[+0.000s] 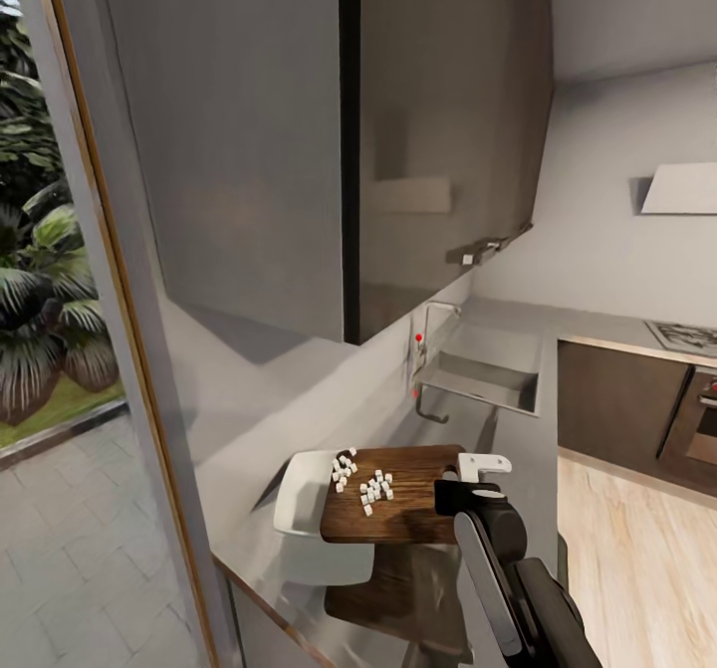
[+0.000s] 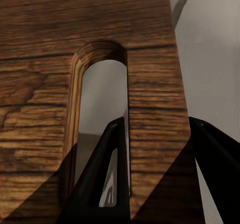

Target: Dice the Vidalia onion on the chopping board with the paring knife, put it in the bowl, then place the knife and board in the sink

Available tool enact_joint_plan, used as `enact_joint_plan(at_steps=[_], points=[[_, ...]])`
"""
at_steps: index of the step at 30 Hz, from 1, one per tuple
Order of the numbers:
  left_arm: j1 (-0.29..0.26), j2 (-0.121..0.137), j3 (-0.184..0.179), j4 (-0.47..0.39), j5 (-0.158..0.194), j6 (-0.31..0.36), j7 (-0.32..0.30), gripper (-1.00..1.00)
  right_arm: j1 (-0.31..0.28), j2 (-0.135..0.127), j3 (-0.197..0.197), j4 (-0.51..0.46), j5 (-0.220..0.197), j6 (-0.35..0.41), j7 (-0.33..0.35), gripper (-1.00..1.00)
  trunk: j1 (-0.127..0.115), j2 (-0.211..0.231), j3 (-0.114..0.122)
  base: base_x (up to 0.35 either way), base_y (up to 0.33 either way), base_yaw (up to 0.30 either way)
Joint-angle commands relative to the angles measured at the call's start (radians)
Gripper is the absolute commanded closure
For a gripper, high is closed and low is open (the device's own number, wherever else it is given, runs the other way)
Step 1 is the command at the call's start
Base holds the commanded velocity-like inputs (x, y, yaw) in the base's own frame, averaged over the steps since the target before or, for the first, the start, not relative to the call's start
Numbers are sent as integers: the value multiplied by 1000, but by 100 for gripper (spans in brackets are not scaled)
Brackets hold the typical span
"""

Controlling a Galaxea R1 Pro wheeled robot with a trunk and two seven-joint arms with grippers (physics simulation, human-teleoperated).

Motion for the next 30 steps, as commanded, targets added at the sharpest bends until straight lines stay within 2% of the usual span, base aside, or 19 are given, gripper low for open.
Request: enact_joint_plan(at_steps=[1,7,12,21,30], points=[[0,1,-3,0,11,-2,-2,-100,0,0,1,0,-9,2,-10,100,0,0,2,0,0,33],[0,1,-3,0,11,-2,-2,-100,0,0,1,1,-8,5,-10,100,0,0,10,0,0,60],[0,1,-4,2,10,-3,-1,-100,0,1,2,2,-8,39,-10,100,0,0,12,0,0,12],[0,0,-5,19,9,-3,-2,-100,0,0,-4,109,-7,43,-18,100,0,0,12,0,0,0],[0,0,-6,19,9,-2,-2,-100,0,-1,-5,115,-11,42,-21,100,0,0,12,0,0,0]])
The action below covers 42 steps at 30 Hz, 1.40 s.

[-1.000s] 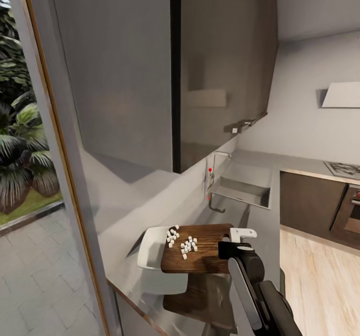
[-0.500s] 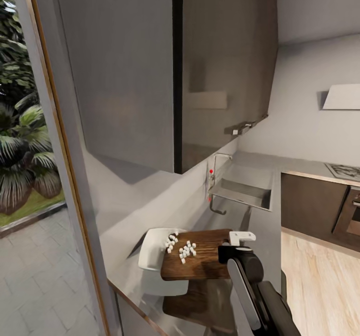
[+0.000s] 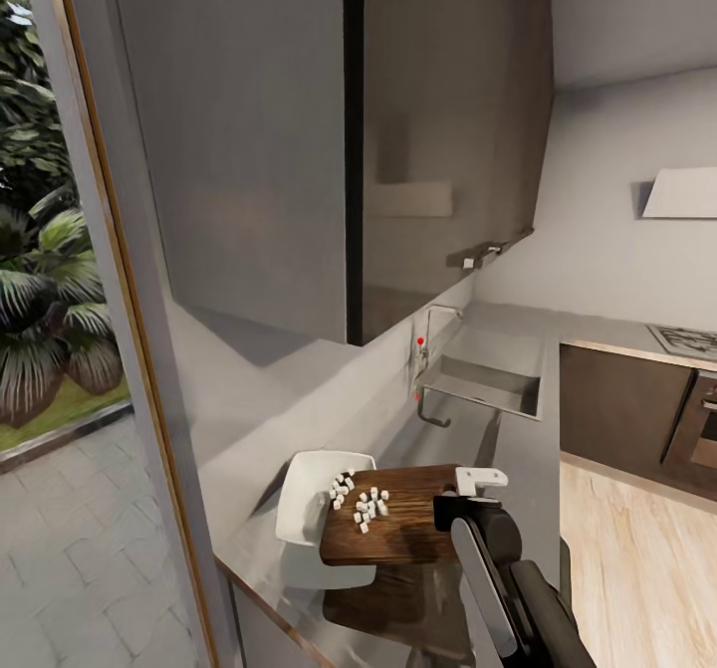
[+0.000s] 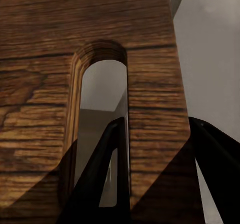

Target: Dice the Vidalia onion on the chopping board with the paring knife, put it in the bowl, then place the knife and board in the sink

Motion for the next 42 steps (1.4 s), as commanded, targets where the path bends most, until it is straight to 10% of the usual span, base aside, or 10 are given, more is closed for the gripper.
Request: enact_joint_plan(at_steps=[1,20,27,42], points=[[0,1,-4,-1,10,-2,-2,-100,0,0,0,39,13,13,-12,100,1,0,0,0,0,0],[0,1,-5,-2,10,-2,-2,-100,0,0,-1,22,11,19,-13,100,1,0,20,0,0,-53],[0,1,-81,-2,11,0,0,-100,0,0,0,5,9,21,-13,100,1,0,31,0,0,-1],[0,3,-86,-2,11,0,0,-100,0,2,1,4,5,19,-12,100,1,0,50,0,0,0]])
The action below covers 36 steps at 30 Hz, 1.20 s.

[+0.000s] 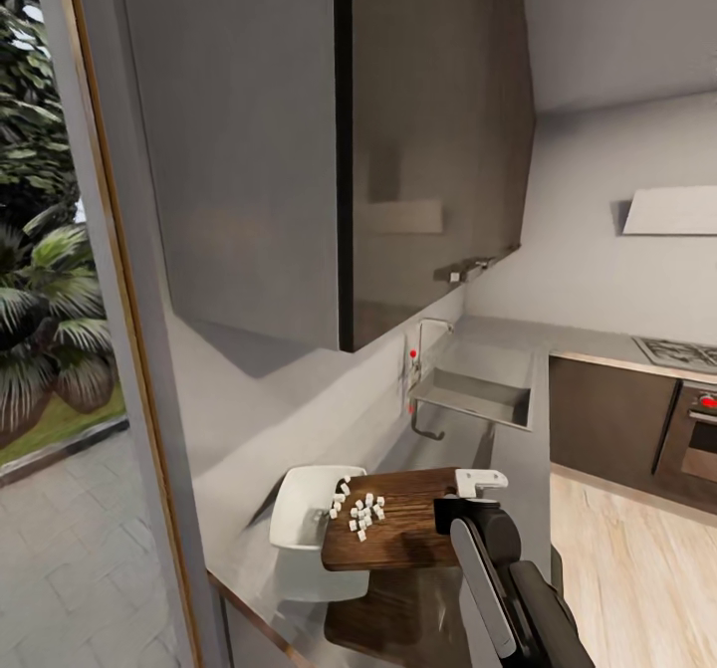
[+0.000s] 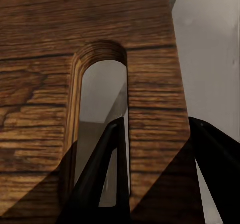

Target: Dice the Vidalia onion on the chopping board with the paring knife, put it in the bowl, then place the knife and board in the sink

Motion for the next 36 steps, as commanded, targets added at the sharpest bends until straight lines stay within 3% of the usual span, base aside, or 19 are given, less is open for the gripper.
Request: enact_joint_plan(at_steps=[1,7,13,36], points=[[0,1,-3,-1,11,-2,-2,-100,0,0,1,0,-10,2,-10,100,0,0,1,0,0,0],[0,1,-3,-1,11,-2,-2,-100,-1,1,2,0,-10,2,-10,100,0,0,8,0,0,0],[0,1,-4,-1,11,-2,-2,-100,-1,20,2,0,-11,3,-10,100,0,0,15,0,0,0],[0,1,-3,1,11,0,1,-100,-1,21,1,-7,-9,3,-10,100,0,0,41,0,0,0]])
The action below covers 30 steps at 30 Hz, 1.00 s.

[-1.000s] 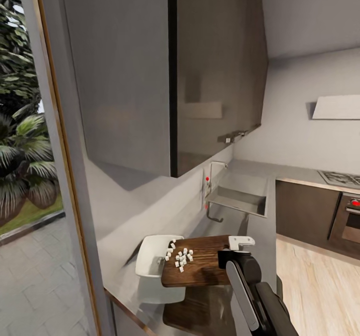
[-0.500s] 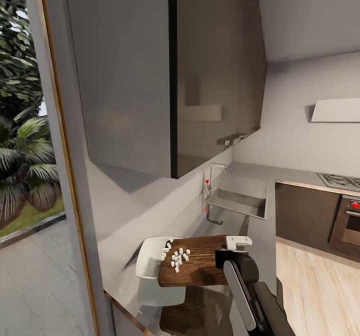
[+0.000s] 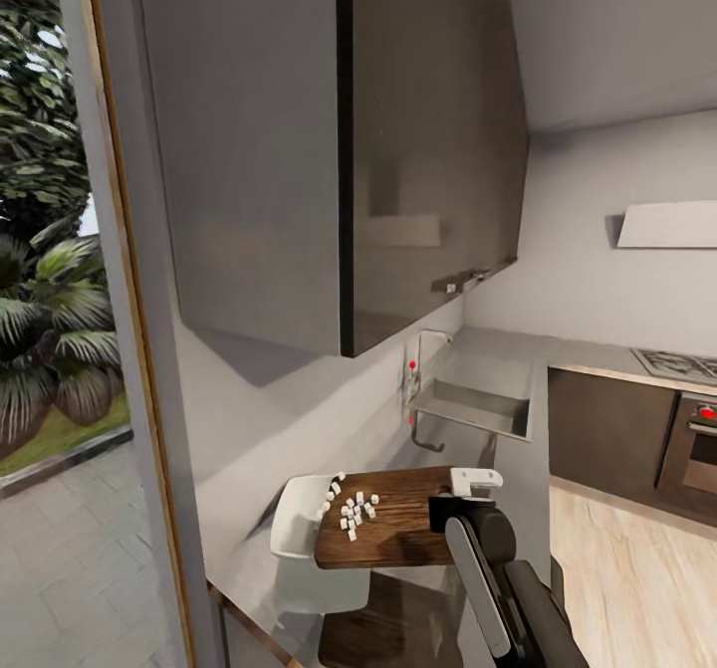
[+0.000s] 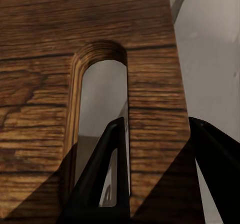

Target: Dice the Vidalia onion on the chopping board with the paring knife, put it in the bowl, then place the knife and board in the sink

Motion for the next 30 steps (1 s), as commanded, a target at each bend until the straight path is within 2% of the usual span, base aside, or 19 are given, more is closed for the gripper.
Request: enact_joint_plan(at_steps=[1,10,19,24,30], points=[[0,1,-3,-1,11,-2,-2,-100,0,0,1,0,-11,1,-10,100,0,0,0,0,0,0],[0,1,-3,1,11,-2,-2,-100,-1,0,1,-34,-11,-2,-5,100,0,0,1,0,0,0],[0,1,-3,1,11,-2,-2,-100,-67,0,1,-23,-5,-1,-4,100,0,0,1,0,0,0],[0,1,-3,1,11,-2,-2,-100,-124,0,1,87,-4,-1,-4,100,0,0,1,0,0,0],[0,1,-3,1,11,-2,-2,-100,-139,0,2,140,-4,-2,-3,100,0,0,1,0,0,0]])
